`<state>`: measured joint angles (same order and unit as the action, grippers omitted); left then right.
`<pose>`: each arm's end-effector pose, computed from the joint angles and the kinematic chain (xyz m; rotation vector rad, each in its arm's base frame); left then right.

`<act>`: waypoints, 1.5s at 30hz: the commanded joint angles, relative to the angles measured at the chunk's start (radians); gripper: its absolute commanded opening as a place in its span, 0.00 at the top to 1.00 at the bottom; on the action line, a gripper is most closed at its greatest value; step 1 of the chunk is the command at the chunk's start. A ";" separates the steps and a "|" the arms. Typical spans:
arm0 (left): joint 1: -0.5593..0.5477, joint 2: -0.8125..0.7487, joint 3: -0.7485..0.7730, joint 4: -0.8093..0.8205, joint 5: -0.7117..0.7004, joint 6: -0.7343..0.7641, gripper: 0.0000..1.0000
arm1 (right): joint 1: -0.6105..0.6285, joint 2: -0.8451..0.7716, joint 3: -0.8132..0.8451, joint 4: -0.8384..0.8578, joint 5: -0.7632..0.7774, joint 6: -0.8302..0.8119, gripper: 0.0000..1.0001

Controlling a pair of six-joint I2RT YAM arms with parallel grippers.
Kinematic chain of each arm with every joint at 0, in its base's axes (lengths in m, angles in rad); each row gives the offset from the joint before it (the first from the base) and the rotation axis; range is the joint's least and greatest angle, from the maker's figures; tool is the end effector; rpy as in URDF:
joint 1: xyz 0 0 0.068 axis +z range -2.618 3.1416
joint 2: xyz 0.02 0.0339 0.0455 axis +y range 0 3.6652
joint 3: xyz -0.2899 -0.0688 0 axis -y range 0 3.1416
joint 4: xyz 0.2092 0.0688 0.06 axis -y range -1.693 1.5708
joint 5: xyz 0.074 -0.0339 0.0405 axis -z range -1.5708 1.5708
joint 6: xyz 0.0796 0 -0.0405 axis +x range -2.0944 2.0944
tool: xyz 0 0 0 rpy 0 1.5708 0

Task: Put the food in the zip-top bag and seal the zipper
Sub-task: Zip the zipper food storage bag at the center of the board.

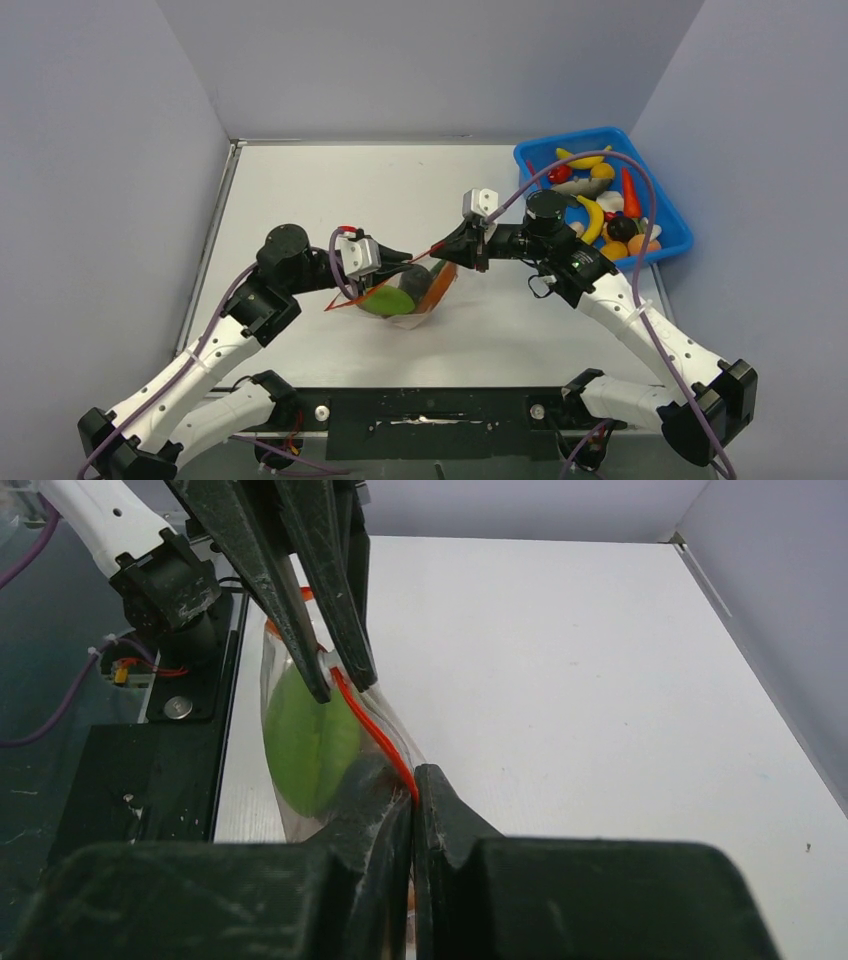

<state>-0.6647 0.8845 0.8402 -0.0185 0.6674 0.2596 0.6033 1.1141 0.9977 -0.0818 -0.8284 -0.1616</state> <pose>0.1146 -0.1524 0.3799 1.1842 1.2046 -0.8489 0.1580 0.1801 0.3838 -1.2125 1.3601 1.0430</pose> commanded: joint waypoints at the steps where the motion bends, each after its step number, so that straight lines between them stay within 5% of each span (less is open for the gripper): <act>1: 0.005 -0.056 -0.011 -0.052 -0.005 0.013 1.00 | -0.062 -0.050 0.010 0.104 0.039 0.030 1.00; 45: 0.016 -0.155 -0.075 -0.132 -0.056 0.036 1.00 | -0.390 -0.128 -0.069 0.157 -0.001 0.193 1.00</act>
<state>-0.6529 0.7647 0.7609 -0.1272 0.5983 0.2924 0.2501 1.0218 0.9218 -0.0265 -0.8749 0.0280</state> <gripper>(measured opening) 0.070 0.026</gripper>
